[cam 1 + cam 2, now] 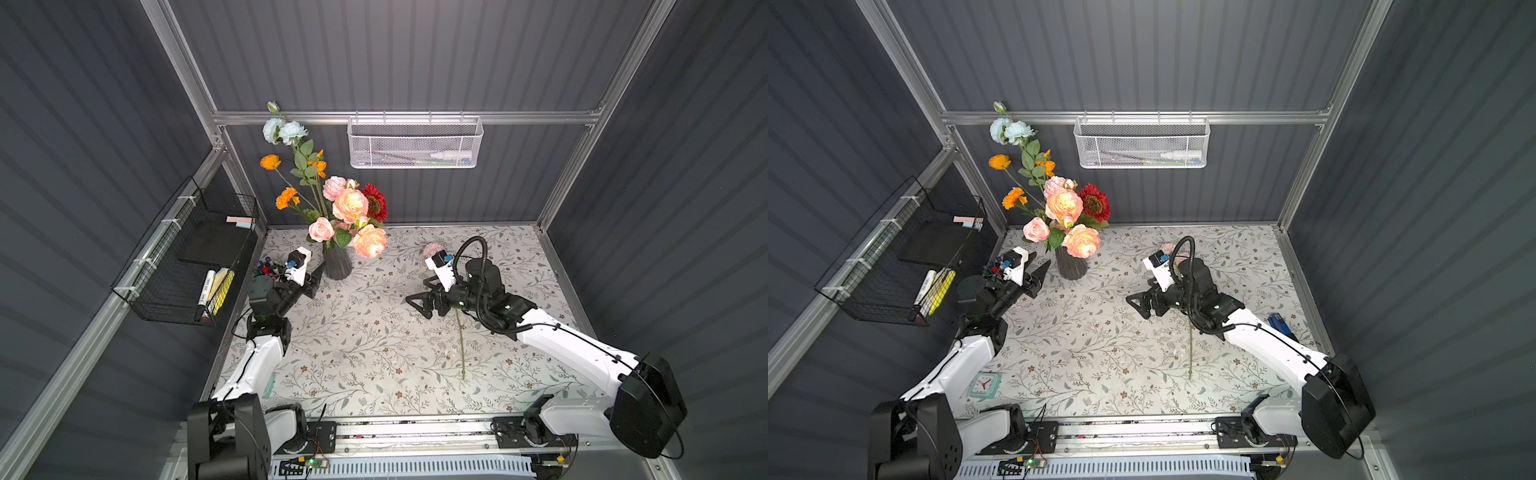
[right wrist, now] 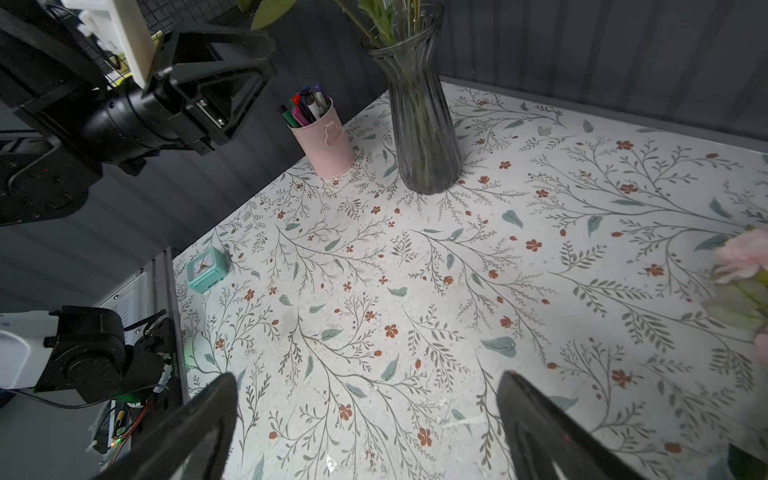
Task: Pick out pink flowers from the vase
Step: Pick up the flower from the vase.
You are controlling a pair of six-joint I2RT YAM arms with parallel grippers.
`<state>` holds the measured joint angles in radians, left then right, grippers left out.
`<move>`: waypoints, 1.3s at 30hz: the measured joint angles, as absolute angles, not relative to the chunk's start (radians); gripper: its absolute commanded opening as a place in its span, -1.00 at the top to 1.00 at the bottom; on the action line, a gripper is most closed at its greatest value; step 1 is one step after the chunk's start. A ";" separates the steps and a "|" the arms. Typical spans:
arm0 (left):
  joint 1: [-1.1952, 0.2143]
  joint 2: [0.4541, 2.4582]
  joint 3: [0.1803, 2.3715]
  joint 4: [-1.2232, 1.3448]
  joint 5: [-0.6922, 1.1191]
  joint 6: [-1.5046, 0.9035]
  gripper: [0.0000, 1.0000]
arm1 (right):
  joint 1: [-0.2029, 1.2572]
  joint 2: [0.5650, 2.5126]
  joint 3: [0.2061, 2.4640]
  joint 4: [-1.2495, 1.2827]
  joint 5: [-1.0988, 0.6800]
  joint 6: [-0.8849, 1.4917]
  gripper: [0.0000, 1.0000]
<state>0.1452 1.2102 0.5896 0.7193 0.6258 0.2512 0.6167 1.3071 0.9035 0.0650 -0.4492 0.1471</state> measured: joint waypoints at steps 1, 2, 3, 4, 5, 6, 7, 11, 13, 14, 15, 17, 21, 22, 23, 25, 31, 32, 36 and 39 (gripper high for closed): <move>0.145 1.240 0.603 0.738 0.633 0.241 0.03 | 0.620 1.311 0.904 0.068 -0.450 0.147 -0.98; 0.145 1.263 0.614 0.756 0.640 0.233 0.04 | 0.622 1.312 0.904 0.073 -0.451 0.147 -0.98; 0.145 1.288 0.629 0.772 0.647 0.224 0.05 | 0.625 1.314 0.904 0.076 -0.451 0.147 -0.98; 0.145 1.312 0.645 0.788 0.654 0.216 0.05 | 0.629 1.315 0.904 0.081 -0.451 0.146 -0.98; 0.145 1.331 0.660 0.801 0.662 0.211 0.06 | 0.633 1.315 0.904 0.086 -0.452 0.146 -0.98; 0.145 1.349 0.676 0.813 0.668 0.205 0.06 | 0.639 1.315 0.904 0.090 -0.453 0.146 -0.98; 0.145 1.368 0.695 0.822 0.675 0.201 0.06 | 0.643 1.315 0.904 0.095 -0.453 0.146 -0.98; 0.145 1.429 0.758 0.849 0.697 0.194 0.08 | 0.650 1.320 0.905 0.104 -0.456 0.145 -0.98; 0.145 1.461 0.784 0.863 0.707 0.193 0.09 | 0.650 1.330 0.911 0.103 -0.457 0.142 -0.98; 0.145 1.472 0.791 0.867 0.711 0.192 0.09 | 0.650 1.334 0.913 0.104 -0.457 0.141 -0.98; 0.145 1.485 0.801 0.868 0.716 0.190 0.09 | 0.650 1.338 0.915 0.104 -0.457 0.141 -0.98; 0.145 1.505 0.812 0.867 0.724 0.187 0.09 | 0.650 1.341 0.916 0.103 -0.457 0.138 -0.98; 0.145 1.533 0.824 0.867 0.745 0.186 0.10 | 0.650 1.349 0.917 0.103 -0.456 0.138 -0.98; 0.145 1.542 0.829 0.867 0.749 0.186 0.11 | 0.650 1.351 0.917 0.103 -0.457 0.138 -0.98; 0.145 1.549 0.834 0.868 0.751 0.186 0.11 | 0.650 1.354 0.918 0.102 -0.457 0.138 -0.98; 0.145 1.565 0.844 0.867 0.755 0.186 0.13 | 0.650 1.362 0.923 0.100 -0.457 0.138 -0.98; 0.145 1.608 0.884 0.867 0.772 0.186 0.27 | 0.650 1.368 0.934 0.097 -0.457 0.138 -0.98; 0.145 1.613 0.890 0.867 0.776 0.186 0.33 | 0.650 1.368 0.934 0.097 -0.457 0.138 -0.98; 0.145 1.620 0.904 0.867 0.789 0.183 0.44 | 0.650 1.368 0.934 0.097 -0.457 0.138 -0.98; 0.145 1.620 0.907 0.865 0.802 0.180 0.62 | 0.650 1.372 0.937 0.096 -0.457 0.138 -0.98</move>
<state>0.1452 1.6203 0.9073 0.8650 0.8017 0.1802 0.6498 1.3720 0.9371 0.0959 -0.4568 0.1379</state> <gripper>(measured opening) 0.241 0.990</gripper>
